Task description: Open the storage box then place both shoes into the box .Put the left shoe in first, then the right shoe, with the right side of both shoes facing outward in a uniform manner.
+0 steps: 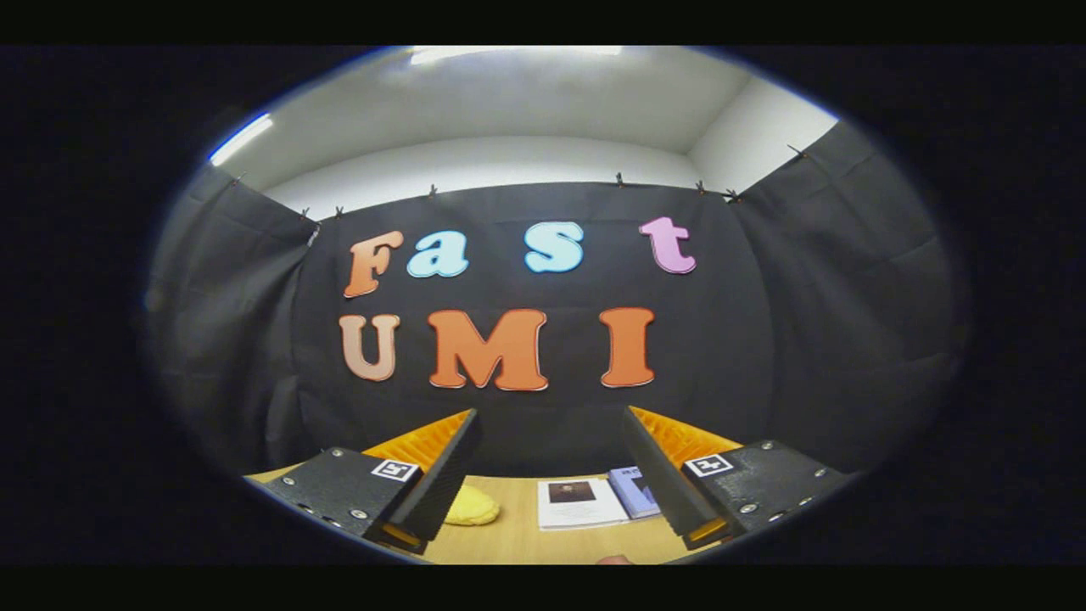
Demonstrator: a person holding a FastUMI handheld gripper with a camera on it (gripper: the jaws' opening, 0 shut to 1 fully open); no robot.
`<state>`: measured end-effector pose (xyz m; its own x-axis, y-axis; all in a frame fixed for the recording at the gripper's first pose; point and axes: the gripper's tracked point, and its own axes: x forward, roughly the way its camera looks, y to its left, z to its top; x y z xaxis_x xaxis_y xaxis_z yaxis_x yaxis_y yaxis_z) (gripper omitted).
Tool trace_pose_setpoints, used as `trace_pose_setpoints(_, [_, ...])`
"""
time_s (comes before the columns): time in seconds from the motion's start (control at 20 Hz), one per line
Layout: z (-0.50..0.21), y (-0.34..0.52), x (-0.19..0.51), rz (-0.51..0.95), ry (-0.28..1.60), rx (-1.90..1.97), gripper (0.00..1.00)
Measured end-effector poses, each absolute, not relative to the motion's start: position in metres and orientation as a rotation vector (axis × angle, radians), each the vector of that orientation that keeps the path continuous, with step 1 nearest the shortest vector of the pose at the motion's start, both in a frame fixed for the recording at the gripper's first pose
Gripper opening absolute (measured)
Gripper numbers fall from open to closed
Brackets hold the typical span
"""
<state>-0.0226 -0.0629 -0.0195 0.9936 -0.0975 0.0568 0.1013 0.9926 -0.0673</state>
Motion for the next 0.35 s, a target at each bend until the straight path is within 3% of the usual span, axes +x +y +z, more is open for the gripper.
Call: trace_pose_setpoints(0.35, [0.008,-0.076,-0.030,-0.131,-0.160,-0.127,0.98])
